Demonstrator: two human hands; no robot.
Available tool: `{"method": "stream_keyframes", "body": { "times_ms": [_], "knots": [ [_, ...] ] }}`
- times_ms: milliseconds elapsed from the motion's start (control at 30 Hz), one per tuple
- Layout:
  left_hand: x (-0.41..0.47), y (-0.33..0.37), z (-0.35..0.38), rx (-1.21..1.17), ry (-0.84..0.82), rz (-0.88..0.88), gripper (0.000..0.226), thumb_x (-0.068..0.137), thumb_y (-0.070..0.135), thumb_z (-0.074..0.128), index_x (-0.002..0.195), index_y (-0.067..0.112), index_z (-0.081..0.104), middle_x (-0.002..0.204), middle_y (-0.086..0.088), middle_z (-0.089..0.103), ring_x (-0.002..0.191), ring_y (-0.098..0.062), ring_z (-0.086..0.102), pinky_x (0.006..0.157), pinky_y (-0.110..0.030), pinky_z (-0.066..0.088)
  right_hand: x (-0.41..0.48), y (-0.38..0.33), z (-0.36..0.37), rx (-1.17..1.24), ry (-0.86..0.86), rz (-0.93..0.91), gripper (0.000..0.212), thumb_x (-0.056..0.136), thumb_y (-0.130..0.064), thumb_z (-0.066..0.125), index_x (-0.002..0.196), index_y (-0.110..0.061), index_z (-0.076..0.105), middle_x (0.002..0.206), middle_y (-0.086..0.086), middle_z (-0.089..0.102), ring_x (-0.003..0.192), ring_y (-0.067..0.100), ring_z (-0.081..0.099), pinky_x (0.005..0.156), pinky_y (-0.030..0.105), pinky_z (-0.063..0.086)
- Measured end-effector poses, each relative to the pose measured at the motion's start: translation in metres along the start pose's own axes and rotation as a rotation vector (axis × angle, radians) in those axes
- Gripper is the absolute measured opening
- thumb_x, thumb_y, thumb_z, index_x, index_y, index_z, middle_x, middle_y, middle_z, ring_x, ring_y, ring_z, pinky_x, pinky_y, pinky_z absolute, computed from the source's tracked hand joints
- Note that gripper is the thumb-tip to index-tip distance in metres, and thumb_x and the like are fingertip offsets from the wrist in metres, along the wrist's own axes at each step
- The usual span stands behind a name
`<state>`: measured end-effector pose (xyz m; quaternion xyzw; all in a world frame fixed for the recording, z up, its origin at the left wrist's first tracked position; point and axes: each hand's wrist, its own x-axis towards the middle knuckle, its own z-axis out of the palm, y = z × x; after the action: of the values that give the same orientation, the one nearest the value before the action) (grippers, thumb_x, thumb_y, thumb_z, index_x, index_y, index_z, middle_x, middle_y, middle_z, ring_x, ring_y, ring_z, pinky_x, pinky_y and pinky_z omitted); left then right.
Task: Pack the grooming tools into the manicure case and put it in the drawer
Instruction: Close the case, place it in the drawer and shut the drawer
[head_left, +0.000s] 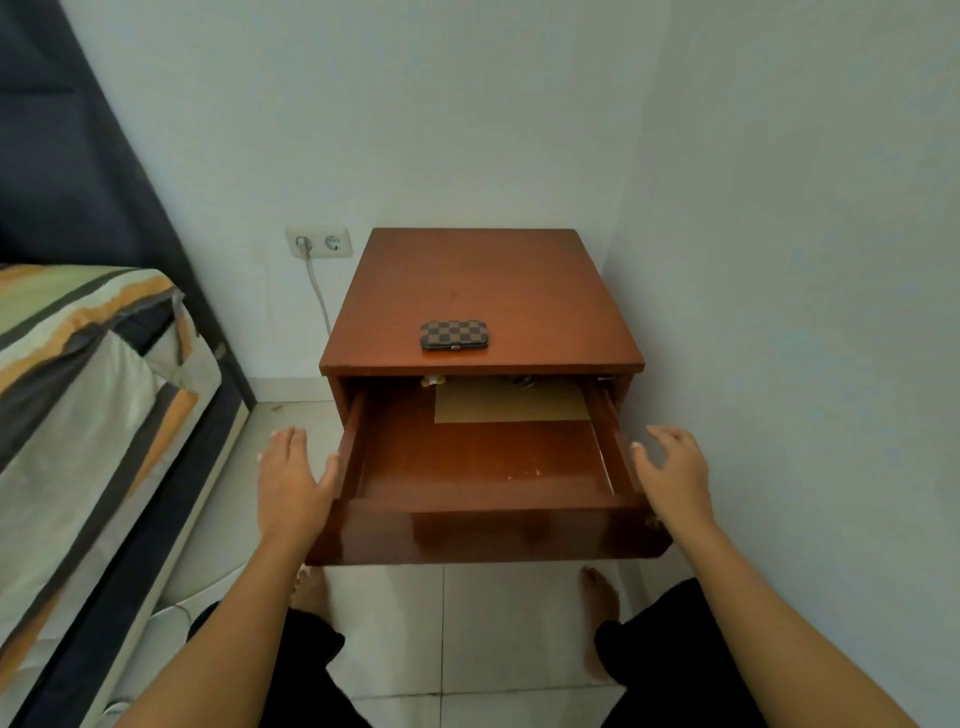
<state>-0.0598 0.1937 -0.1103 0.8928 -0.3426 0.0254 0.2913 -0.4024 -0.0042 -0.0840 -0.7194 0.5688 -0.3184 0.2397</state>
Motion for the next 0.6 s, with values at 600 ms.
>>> {"method": "stream_keyframes", "body": {
  "times_ms": [600],
  "knots": [
    [0.189,0.057,0.085,0.355,-0.333,0.244,0.068,0.091,0.062,0.014,0.149,0.028,0.003,0.160,-0.001,0.000,0.146,-0.020,-0.005,0.114,-0.048,-0.008,0.176,-0.170,0.176,-0.355,-0.694,-0.650,0.070,0.087,-0.049,0.053,0.145,-0.028,0.020,0.157,-0.001,0.014,0.145,0.019,0.007,0.112,0.047,0.027]
  ]
}}
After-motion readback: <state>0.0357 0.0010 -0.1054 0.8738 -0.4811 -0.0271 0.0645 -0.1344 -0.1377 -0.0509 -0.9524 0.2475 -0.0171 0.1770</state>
